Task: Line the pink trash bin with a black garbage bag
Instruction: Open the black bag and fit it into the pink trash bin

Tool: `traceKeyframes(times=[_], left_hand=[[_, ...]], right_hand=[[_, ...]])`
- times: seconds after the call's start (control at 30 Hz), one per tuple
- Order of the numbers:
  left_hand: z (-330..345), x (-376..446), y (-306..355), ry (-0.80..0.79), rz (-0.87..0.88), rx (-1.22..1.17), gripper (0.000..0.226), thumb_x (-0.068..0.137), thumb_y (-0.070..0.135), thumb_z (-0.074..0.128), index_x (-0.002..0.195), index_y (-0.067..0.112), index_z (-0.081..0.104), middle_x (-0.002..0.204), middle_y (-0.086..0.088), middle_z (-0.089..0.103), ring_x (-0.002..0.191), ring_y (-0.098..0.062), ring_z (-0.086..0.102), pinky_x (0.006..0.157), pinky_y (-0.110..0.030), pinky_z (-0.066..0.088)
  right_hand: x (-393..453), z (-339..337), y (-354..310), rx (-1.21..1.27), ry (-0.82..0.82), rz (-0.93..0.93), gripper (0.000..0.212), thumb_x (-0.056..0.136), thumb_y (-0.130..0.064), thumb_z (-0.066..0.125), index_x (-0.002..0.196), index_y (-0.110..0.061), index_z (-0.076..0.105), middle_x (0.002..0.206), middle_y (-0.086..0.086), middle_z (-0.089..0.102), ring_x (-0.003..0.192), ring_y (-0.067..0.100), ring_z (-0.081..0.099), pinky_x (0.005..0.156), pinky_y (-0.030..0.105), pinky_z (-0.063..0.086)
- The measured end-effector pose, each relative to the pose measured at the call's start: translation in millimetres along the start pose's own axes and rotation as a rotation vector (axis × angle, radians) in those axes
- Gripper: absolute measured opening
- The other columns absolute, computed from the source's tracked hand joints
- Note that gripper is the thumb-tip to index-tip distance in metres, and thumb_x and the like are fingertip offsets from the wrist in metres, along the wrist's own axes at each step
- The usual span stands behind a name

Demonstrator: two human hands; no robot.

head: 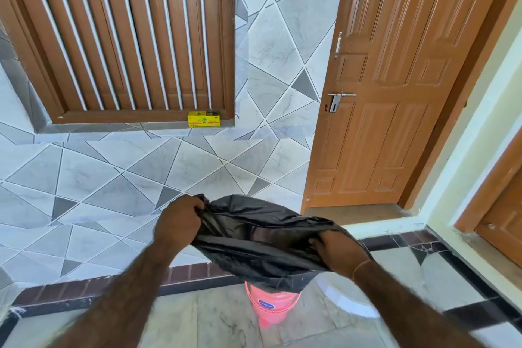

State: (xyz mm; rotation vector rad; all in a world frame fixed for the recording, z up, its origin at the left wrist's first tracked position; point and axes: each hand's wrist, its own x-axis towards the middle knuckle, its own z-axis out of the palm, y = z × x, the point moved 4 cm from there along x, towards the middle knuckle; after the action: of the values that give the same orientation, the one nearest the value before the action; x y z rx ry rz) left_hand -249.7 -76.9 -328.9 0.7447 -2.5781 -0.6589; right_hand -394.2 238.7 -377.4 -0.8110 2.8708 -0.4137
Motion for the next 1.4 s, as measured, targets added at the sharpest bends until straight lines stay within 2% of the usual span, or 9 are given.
traceKeyframes(times=[0.23,0.43,0.6,0.73,0.87,1.0,1.1,1.3,1.4], left_hand=[[-2,-3,-3,0.022,-0.061,0.058,0.034,0.089,0.028,0.054,0.122,0.019,0.057,0.120,-0.009,0.058,0.105,-0.036,0.061,0.092,-0.043,0.050],[1,-11,-9,-0.029,-0.085,0.203,0.035,0.086,0.021,0.050,0.121,0.016,0.047,0.114,-0.010,0.048,0.095,-0.040,0.063,0.081,-0.047,0.051],[-5,-13,-14,0.019,-0.081,0.189,0.031,0.087,0.019,0.048,0.118,0.017,0.047,0.111,-0.009,0.048,0.094,-0.040,0.063,0.081,-0.046,0.051],[-3,-15,-4,0.031,0.013,0.150,0.043,0.084,0.020,0.051,0.125,0.027,0.042,0.112,-0.005,0.048,0.090,-0.039,0.064,0.078,-0.046,0.053],[10,-13,-4,-0.131,0.145,0.203,0.052,0.083,0.027,0.051,0.133,0.031,0.035,0.117,-0.003,0.046,0.096,-0.037,0.064,0.083,-0.047,0.054],[38,-16,-12,-0.434,0.117,0.422,0.061,0.086,0.028,0.056,0.142,0.028,0.034,0.141,-0.002,0.041,0.120,-0.032,0.055,0.100,-0.043,0.047],[39,-5,-9,-0.376,0.015,0.442,0.055,0.086,0.021,0.056,0.137,0.014,0.036,0.131,-0.011,0.044,0.116,-0.035,0.057,0.095,-0.048,0.049],[-24,-7,55,0.515,0.106,0.075,0.068,0.076,-0.005,0.060,0.140,0.004,0.036,0.141,-0.018,0.041,0.118,-0.041,0.051,0.091,-0.050,0.050],[44,-42,10,0.164,0.192,0.294,0.066,0.085,-0.001,0.050,0.148,0.008,0.030,0.134,-0.019,0.049,0.112,-0.039,0.056,0.086,-0.048,0.054]], right_hand=[[-29,-8,-13,0.066,0.256,-0.016,0.045,0.098,-0.050,0.037,0.111,-0.019,0.068,0.107,0.009,0.074,0.101,0.029,0.067,0.087,0.032,0.047],[-41,-27,-51,0.855,0.422,-0.102,0.009,0.095,-0.020,0.057,0.095,-0.022,0.066,0.069,0.006,0.070,0.056,0.006,0.060,0.063,0.029,0.050],[-22,-20,-17,0.307,0.315,0.150,0.063,0.087,-0.023,0.065,0.140,-0.033,0.032,0.092,0.006,0.070,0.087,0.027,0.065,0.083,0.037,0.051],[-16,2,0,-0.033,0.077,0.281,0.022,0.088,-0.022,0.050,0.106,-0.018,0.063,0.108,0.010,0.070,0.102,0.031,0.064,0.084,0.035,0.051],[4,23,22,0.490,0.028,0.484,0.017,0.084,-0.009,0.052,0.070,-0.004,0.060,0.089,0.021,0.070,0.081,0.034,0.066,0.072,0.038,0.055],[19,28,22,1.135,0.040,0.655,0.015,0.090,0.002,0.046,0.091,0.003,0.061,0.090,0.026,0.068,0.070,0.037,0.068,0.048,0.036,0.059],[35,-2,21,0.799,0.221,0.535,0.025,0.090,-0.006,0.045,0.098,0.005,0.066,0.096,0.024,0.068,0.082,0.037,0.064,0.071,0.041,0.057],[6,-92,-16,0.617,0.982,0.058,0.039,0.092,-0.004,0.038,0.124,-0.008,0.059,0.126,0.014,0.063,0.112,0.025,0.057,0.102,0.035,0.045],[12,-19,10,0.358,0.503,0.081,0.041,0.095,-0.022,0.036,0.132,-0.011,0.049,0.139,0.012,0.054,0.128,0.027,0.051,0.107,0.037,0.040]])
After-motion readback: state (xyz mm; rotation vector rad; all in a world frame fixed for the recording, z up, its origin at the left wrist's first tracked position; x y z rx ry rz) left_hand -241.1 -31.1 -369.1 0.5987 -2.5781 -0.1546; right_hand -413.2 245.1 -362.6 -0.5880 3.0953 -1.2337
